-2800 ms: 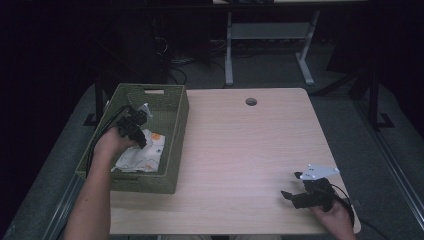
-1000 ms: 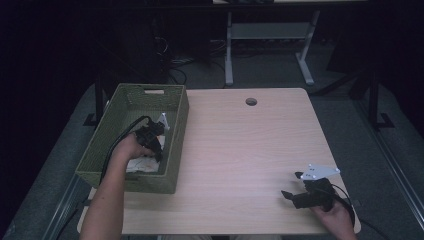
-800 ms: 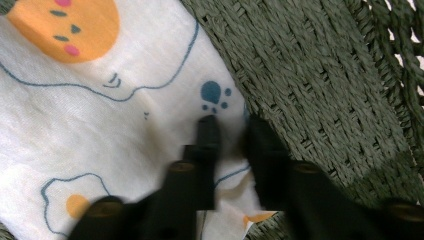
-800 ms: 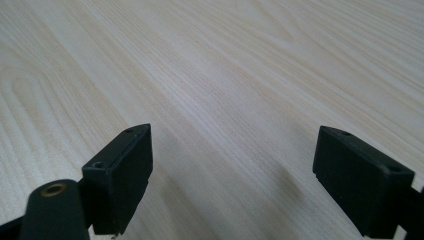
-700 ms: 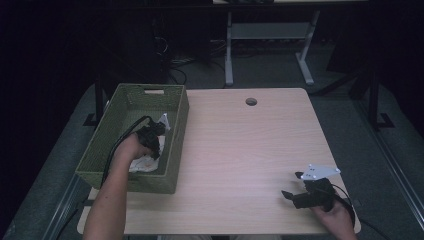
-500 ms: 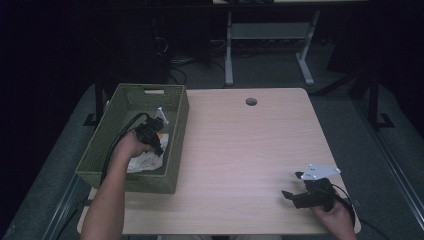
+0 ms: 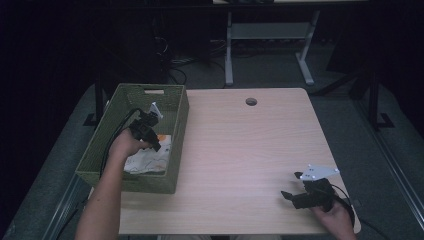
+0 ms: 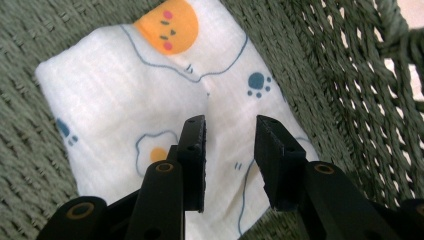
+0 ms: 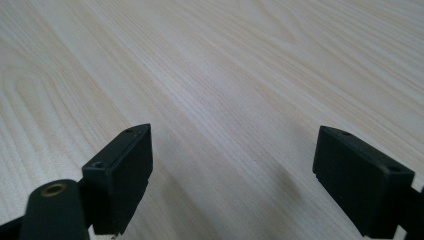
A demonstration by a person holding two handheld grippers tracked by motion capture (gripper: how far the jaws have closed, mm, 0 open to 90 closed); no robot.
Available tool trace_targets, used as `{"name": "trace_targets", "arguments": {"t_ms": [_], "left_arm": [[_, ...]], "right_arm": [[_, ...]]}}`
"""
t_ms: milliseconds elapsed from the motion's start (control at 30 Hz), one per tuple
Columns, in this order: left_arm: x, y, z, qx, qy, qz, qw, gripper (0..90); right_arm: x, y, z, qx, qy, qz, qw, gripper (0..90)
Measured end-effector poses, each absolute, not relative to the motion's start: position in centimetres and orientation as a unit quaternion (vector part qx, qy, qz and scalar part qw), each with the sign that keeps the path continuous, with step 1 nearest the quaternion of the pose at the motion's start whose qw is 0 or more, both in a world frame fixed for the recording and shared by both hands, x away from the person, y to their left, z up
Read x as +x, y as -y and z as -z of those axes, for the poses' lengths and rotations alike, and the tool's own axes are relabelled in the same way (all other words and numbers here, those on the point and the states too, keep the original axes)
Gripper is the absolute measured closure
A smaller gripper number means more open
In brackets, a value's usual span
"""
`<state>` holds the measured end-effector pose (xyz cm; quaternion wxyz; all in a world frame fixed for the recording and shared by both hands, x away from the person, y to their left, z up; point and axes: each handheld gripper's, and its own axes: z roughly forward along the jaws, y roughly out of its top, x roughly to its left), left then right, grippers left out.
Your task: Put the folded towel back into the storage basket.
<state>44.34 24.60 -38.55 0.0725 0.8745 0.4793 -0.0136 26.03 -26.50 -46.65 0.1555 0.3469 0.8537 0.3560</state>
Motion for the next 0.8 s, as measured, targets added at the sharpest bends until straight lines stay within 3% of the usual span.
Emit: {"name": "trace_targets", "arguments": {"t_ms": [467, 667, 800], "left_arm": [[45.9, -28.6, 38.2, 0.849, -0.520, -0.036, 0.087, 63.9], [46.5, -29.7, 38.7, 0.840, -0.534, -0.035, 0.093, 56.5], [47.4, -29.7, 40.3, 0.840, -0.539, -0.027, 0.065, 50.1]], "right_arm": [[26.2, 26.4, 46.8, 0.342, -0.857, -0.353, 0.154, 15.9], [26.1, 26.4, 46.8, 0.341, -0.858, -0.353, 0.153, 15.9], [26.1, 26.5, 46.8, 0.346, -0.857, -0.350, 0.152, 15.9]]}}
